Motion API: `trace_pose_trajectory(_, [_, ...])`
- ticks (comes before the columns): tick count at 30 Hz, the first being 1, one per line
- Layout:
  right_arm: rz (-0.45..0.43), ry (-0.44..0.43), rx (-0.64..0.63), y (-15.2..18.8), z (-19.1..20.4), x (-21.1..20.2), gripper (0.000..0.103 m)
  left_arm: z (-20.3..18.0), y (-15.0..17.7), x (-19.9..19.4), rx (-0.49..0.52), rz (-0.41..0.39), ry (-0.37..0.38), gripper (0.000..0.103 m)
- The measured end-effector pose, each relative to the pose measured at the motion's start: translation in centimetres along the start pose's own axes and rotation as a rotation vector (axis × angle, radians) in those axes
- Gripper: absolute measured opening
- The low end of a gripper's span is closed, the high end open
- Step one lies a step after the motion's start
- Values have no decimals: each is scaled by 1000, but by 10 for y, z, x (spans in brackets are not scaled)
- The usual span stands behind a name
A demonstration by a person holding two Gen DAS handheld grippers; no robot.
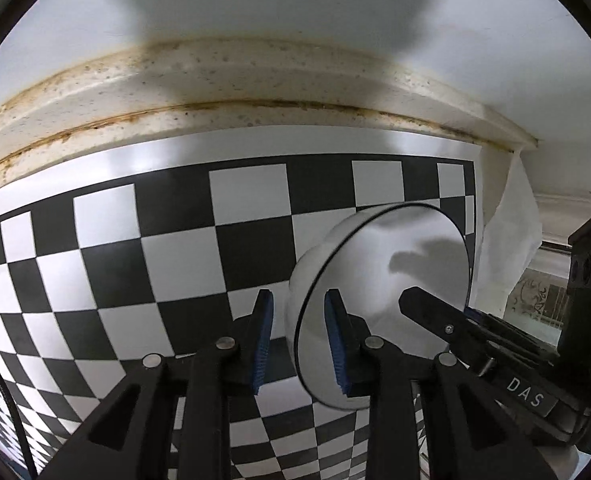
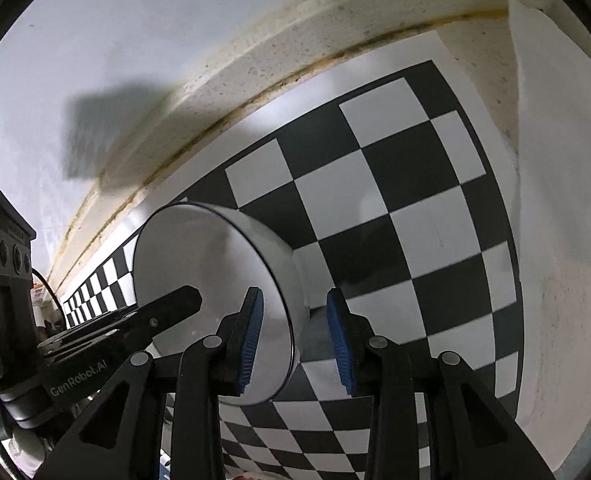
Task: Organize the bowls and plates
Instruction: 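Grasp the rim of the other white bowl with the right gripper, then nest the white bowl into the bowls held by the left gripper, open right gripper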
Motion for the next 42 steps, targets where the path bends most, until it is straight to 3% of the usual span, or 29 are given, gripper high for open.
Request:
trace_pose_trajectory(2, [2,14,-10,-3,1,5,30,-4,-3,5,6,-13,4,20])
trace_pose_trajectory(3, [3,24,-15,-4,2,6,17,-5,-3,6,12,-18,7,15])
trace_pose_trajectory(4, [4,37,-20,-3,3,8,13,-8,-5,8,17,-19,-4,14])
trace_pose_trajectory(7, [-5,69,-37,-3,8,10,9,-11,-2,9,36,-32,-31,9])
trace_pose_trajectory(15, [-1,70,-72,6,19,5,8,-21,19,-10,86,-52,-82,9])
trace_pose_trajectory(22, [-22,73,-138,36,36,-20,8,-31,52,-41,117,-94,-77,9])
trace_pose_trajectory(32, [-66,44,-212,113,61,-59,8,-21,121,-99,183,-159,-72,9])
trace_pose_trajectory(42, [-89,31,-249,197,62,-86,8,-14,198,-117,245,-171,-96,9])
Point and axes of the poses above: each gripper's, at about its wrist camera, not at the fingertips, and x roughly the way its jaws point, z to its left, y to its underside, the point moved 2 cm from there along x, roughly the way its jaws point
